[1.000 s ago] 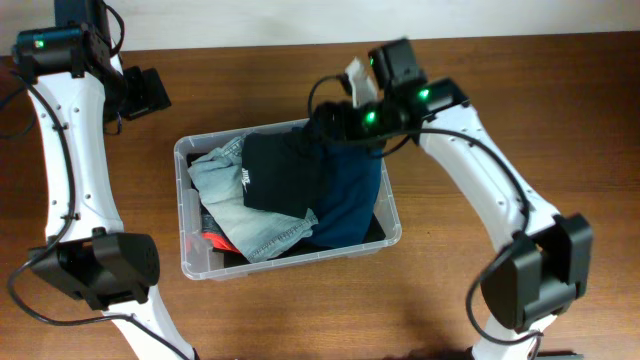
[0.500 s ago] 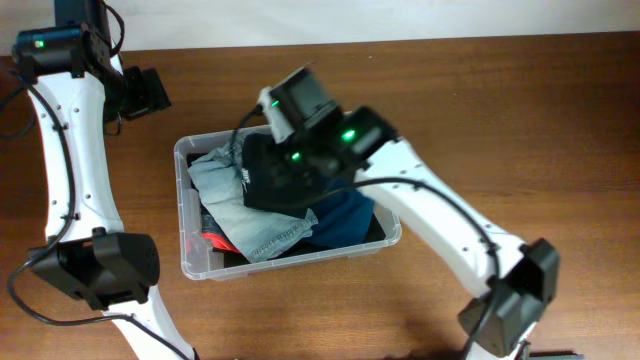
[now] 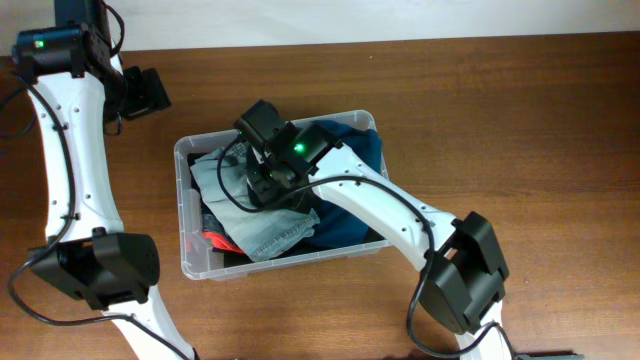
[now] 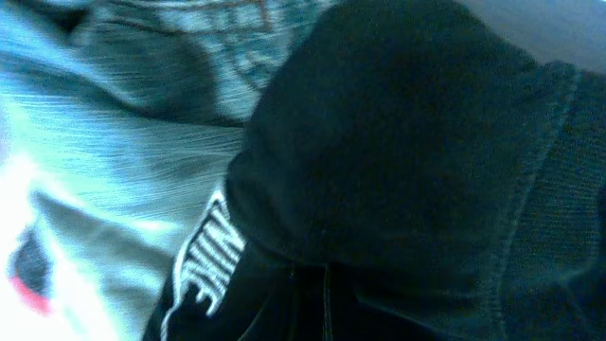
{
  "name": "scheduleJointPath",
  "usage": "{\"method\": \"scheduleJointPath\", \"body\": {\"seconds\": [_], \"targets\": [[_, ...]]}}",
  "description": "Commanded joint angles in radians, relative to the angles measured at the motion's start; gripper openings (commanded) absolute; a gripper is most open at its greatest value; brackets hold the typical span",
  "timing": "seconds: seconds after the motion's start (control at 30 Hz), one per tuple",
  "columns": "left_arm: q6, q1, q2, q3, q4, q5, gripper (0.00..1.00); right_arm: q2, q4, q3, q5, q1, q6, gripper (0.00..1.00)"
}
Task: Pack container
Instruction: 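Press the black garment and jeans down inside the container with the right gripper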
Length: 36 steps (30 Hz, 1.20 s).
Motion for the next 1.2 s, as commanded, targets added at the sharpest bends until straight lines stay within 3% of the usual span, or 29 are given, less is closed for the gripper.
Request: {"method": "scheduleJointPath", "body": {"seconds": [0.0, 0.57, 0.97, 1.17], "targets": [[-0.010, 0.005, -0.008, -0.003, -0.001, 0.007, 1.00, 0.061, -0.022, 0.000, 0.150, -0.006, 0.008, 0.04], [-0.010, 0.005, -0.008, -0.003, -0.001, 0.007, 0.99, 0.066, -0.029, -0.035, 0.070, -0.012, 0.079, 0.04], [-0.010, 0.005, -0.008, -0.003, 0.000, 0.007, 0.99, -0.017, -0.024, 0.188, 0.079, -0.014, 0.079, 0.04], [-0.010, 0.005, -0.008, -0.003, -0.001, 0.007, 0.99, -0.002, 0.081, 0.198, 0.090, -0.021, 0.080, 0.04]]}}
